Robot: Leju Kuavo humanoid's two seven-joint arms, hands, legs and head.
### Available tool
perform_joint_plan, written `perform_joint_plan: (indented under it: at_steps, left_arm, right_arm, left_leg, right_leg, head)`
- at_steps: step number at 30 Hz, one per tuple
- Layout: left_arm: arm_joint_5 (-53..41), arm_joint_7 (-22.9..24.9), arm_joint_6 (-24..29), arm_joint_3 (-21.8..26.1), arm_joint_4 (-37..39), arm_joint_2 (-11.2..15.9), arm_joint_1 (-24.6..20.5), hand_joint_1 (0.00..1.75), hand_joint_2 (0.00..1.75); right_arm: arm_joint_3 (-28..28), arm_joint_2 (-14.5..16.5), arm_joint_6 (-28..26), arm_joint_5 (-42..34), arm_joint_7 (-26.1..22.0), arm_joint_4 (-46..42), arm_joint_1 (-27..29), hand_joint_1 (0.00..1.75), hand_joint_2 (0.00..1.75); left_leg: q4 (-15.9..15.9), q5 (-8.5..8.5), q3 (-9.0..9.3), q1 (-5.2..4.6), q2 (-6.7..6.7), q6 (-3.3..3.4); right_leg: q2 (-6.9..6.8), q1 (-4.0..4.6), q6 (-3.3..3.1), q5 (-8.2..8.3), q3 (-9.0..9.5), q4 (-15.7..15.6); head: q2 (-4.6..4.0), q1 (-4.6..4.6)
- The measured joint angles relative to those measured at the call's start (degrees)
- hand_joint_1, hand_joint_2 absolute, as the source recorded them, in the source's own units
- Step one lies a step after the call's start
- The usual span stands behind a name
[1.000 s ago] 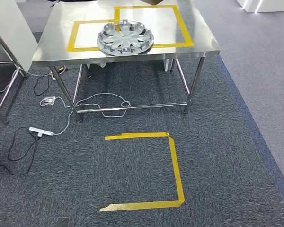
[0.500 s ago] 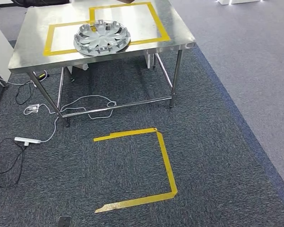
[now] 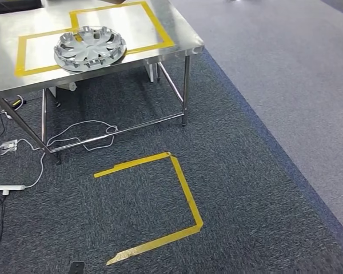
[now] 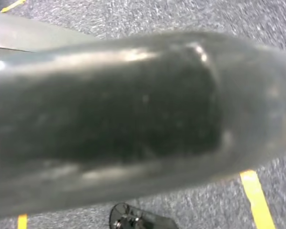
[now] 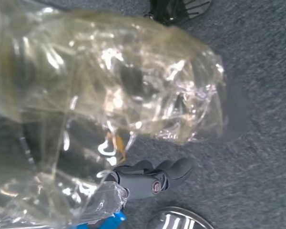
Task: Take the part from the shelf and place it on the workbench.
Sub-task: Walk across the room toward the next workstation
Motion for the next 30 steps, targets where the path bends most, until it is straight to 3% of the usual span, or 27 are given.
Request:
perform_joint_plan:
  at_steps: [1, 3, 5, 6, 7, 8, 10, 11, 13, 15, 17, 19, 20, 21, 22, 23, 24, 26, 28, 30]
  left_arm:
    - [0.0, 0.0, 0.0, 0.0, 0.0, 0.01, -0.02, 0.0, 0.0]
    - [0.0, 0.0, -0.01, 0.0, 0.0, 0.02, 0.08, 0.0, 0.0]
    - [0.04, 0.0, -0.02, 0.01, 0.0, 0.0, 0.25, 0.0, 0.0]
    - [0.09, 0.0, -0.02, 0.01, 0.0, 0.0, 0.27, 0.0, 0.0]
    - [0.15, 0.0, 0.0, 0.02, 0.0, -0.01, 0.26, 0.0, 0.0]
    - [0.2, 0.0, 0.02, 0.03, 0.0, -0.03, 0.24, 0.0, 0.0]
    - [0.31, 0.0, 0.07, 0.04, 0.0, -0.09, 0.23, 0.0, 0.0]
    - [0.36, 0.0, 0.09, 0.05, 0.0, -0.12, 0.24, 0.0, 0.0]
    - [0.44, 0.0, 0.18, 0.06, 0.0, -0.16, 0.19, 0.0, 0.0]
    - [0.49, 0.0, 0.3, 0.07, -0.01, -0.22, 0.03, 0.0, 0.0]
    - [0.52, -0.05, 0.39, 0.08, -0.02, -0.24, -0.02, 0.0, 0.0]
    - [0.59, -0.43, 0.42, 0.09, -0.02, -0.19, 0.19, 0.0, 0.0]
    - [0.79, -0.82, 0.33, 0.14, -0.02, -0.13, 0.37, 0.0, 0.0]
    - [1.18, -1.25, 0.15, 0.28, -0.02, -0.08, 0.52, 0.0, 0.0]
    - [1.77, -1.62, -0.14, 0.56, -0.02, -0.02, 0.62, 0.0, 0.0]
    - [2.53, -1.83, -0.53, 0.96, -0.02, 0.02, 0.66, 0.0, 0.0]
    - [3.36, -1.89, -0.95, 1.45, -0.03, 0.04, 0.67, 0.0, 0.0]
    - [5.15, -1.9, -1.77, 2.59, -0.07, 0.1, 0.68, 0.0, 0.0]
    - [7.06, -1.89, -2.44, 3.95, -0.12, 0.03, 0.68, 0.0, 0.0]
    - [8.57, -1.9, -2.98, 5.29, -0.16, -0.22, 0.64, 0.0, 0.0]
  right_arm:
    - [0.0, -0.01, -0.04, 0.01, 0.0, 0.05, 0.07, 0.0, 0.0]
    - [0.02, -0.01, -0.02, 0.03, 0.01, 0.13, -0.09, 0.0, 0.0]
    - [0.14, 0.03, 0.26, 0.23, 0.21, 0.2, -0.27, 0.0, 0.0]
    - [0.25, 0.04, 0.49, 0.39, 0.44, 0.23, -0.21, 0.0, 0.0]
    - [0.37, 0.04, 0.74, 0.59, 0.72, 0.26, -0.11, 0.0, 0.0]
    - [0.49, 0.04, 1.01, 0.81, 0.98, 0.28, -0.01, 0.0, 0.0]
    - [0.71, 0.08, 1.5, 1.29, 1.33, 0.3, -0.04, 0.0, 0.0]
    - [0.83, 0.17, 1.76, 1.52, 1.43, 0.3, -0.19, 0.0, 0.0]
    - [1.01, 0.44, 2.21, 1.89, 1.62, 0.34, -0.38, 0.0, 0.0]
    - [1.19, 0.72, 2.56, 2.28, 1.8, 0.45, -0.15, 0.0, 0.0]
    - [1.51, 0.96, 2.9, 2.78, 1.97, 0.54, 0.01, 0.0, 0.0]
    - [1.92, 1.1, 3.51, 3.53, 2.05, 0.57, -0.12, 0.0, 0.0]
    - [2.18, 1.15, 3.97, 4.04, 2.08, 0.6, -0.19, 0.0, 0.0]
    - [2.46, 1.23, 4.38, 4.57, 2.1, 0.64, -0.2, 0.0, 0.0]
    - [2.82, 1.33, 4.77, 5.08, 2.15, 0.69, -0.17, 0.0, 0.0]
    - [3.17, 1.45, 5.04, 5.45, 2.24, 0.73, -0.12, 0.0, 0.0]
    - [3.48, 1.61, 5.22, 5.73, 2.39, 0.76, -0.09, 0.0, 0.0]
    - [3.88, 1.98, 5.44, 6.17, 2.7, 0.81, -0.11, 0.0, 0.0]
    - [4.23, 2.31, 5.5, 6.66, 2.93, 0.89, -0.12, 0.0, 0.0]
    - [4.61, 2.52, 5.5, 7.07, 3.14, 0.99, 0.16, 0.0, 0.0]
  left_leg:
    - [-0.2, 0.19, 0.02, 0.07, 0.62, 0.39]
    - [-0.42, 0.38, 0.01, 0.07, 2.08, 0.93]
    - [-0.37, 0.37, -0.11, -0.08, 3.61, 1.08]
    - [-0.36, 0.35, -0.13, -0.13, 4.33, 1.08]
    - [-0.34, 0.33, -0.13, -0.16, 4.97, 1.07]
    - [-0.34, 0.3, -0.08, -0.17, 5.55, 1.02]
    - [-0.33, 0.14, 0.11, -0.33, 6.57, 0.77]
    - [-0.29, 0.04, 0.17, -0.47, 7.04, 0.52]
    - [-0.26, -0.07, 0.29, -0.71, 7.93, -0.07]
    - [-0.19, -0.27, 0.5, -0.6, 8.33, -0.72]
    - [1.84, -2.07, -0.1, -0.39, 6.54, -1.36]
    - [8.1, -5.87, -2.67, -0.24, 4.04, -1.65]
    - [11.95, -7.66, -4.37, -0.19, 3.43, -1.66]
    - [14.57, -8.37, -5.59, -0.19, 3.22, -1.63]
    - [15.4, -7.91, -6.05, -0.19, 3.12, -1.55]
    - [14.0, -6.31, -5.52, -0.19, 2.96, -1.4]
    - [10.8, -3.97, -4.17, -0.19, 2.49, -1.18]
    - [3.86, -0.7, -1.28, -0.11, -0.01, -0.61]
    - [0.91, -0.19, -0.26, -0.16, -1.66, -0.26]
    - [0.42, -0.03, -0.26, -0.2, -0.82, 0.12]
  right_leg:
    - [-1.03, 0.02, 0.29, -0.71, -0.66, 1.04]
    - [-3.78, 0.08, 0.69, -3.92, -3.42, 6.77]
    - [-4.81, 0.0, 0.97, -7.14, -6.88, 14.32]
    - [-4.94, -0.02, 1.02, -7.47, -7.59, 16.11]
    - [-5.07, -0.01, 1.01, -6.76, -7.19, 15.72]
    - [-5.37, 0.0, 0.89, -5.16, -5.55, 12.96]
    - [-7.16, 0.28, 0.47, -2.13, -0.96, 4.92]
    - [-7.99, 0.45, 0.11, -1.36, 0.8, 1.88]
    - [-8.54, 0.82, -0.57, -1.34, 1.84, -0.25]
    - [-7.55, 0.72, -1.24, -1.09, 1.69, -0.39]
    - [-6.68, 0.48, -1.93, -0.76, 1.8, -0.69]
    - [-5.61, 0.42, -2.39, -0.47, 1.77, -0.77]
    - [-4.94, 0.48, -2.51, -0.4, 1.66, -0.73]
    - [-4.25, 0.56, -2.55, -0.36, 1.59, -0.67]
    - [-3.53, 0.62, -2.58, -0.34, 1.55, -0.57]
    - [-2.81, 0.67, -2.57, -0.35, 1.54, -0.46]
    - [-2.11, 0.69, -2.55, -0.35, 1.54, -0.33]
    - [-0.82, 0.72, -2.29, -0.34, 1.27, 0.04]
    - [0.28, 0.56, -1.64, -0.15, 0.6, 0.34]
    - [1.11, 0.31, -0.85, 0.1, -0.03, 0.37]
  head:
    - [0.0, 0.19]
    - [0.0, 0.59]
    - [0.0, 0.75]
    - [0.0, 0.75]
    - [0.0, 0.77]
    - [0.0, 0.76]
    - [0.0, 0.77]
    - [0.0, 0.72]
    - [0.0, 0.63]
    - [0.0, 0.61]
    - [0.0, 0.4]
    - [0.0, 0.14]
    - [0.0, 0.1]
    - [0.0, 0.11]
    - [0.0, 0.11]
    - [0.0, 0.12]
    - [0.0, 0.12]
    - [0.0, 0.16]
    - [0.0, 0.16]
    - [0.0, 0.11]
